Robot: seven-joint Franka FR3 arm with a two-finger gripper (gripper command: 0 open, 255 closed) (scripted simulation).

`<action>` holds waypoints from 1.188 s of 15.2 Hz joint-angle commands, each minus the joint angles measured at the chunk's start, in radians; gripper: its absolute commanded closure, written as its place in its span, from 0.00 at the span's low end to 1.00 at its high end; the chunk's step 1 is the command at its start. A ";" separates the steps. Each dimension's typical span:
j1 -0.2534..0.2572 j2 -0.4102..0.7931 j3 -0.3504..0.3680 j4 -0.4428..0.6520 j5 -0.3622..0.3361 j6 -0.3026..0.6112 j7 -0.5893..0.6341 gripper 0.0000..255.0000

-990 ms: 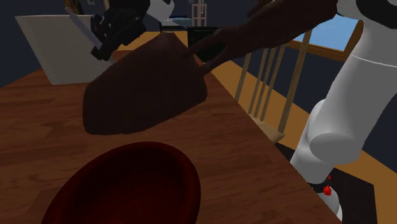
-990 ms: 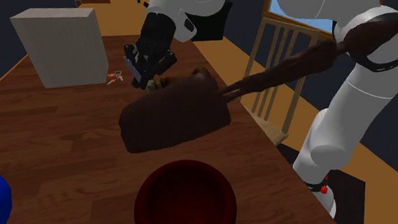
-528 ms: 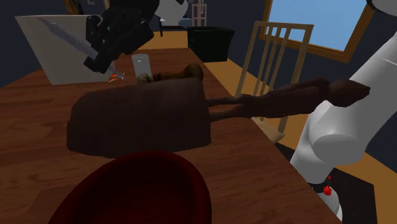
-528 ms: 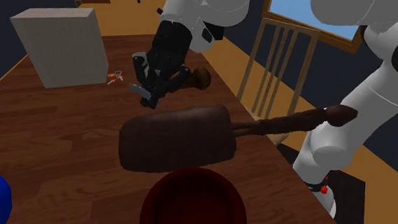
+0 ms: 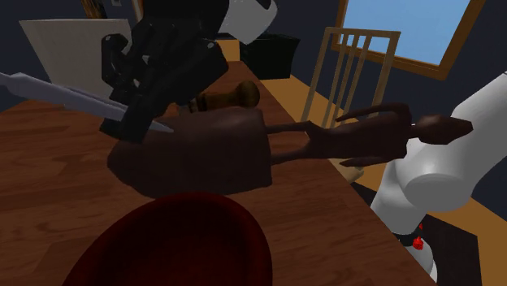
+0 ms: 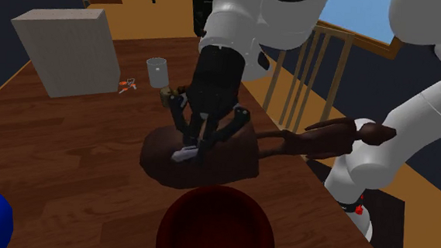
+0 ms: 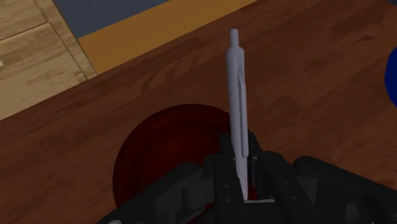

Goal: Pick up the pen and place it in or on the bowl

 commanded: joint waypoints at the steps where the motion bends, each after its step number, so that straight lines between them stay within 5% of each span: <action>1: 0.020 -0.041 0.027 -0.030 0.024 0.027 0.027 1.00; 18: 0.043 -0.060 0.068 -0.168 0.086 0.120 -0.062 1.00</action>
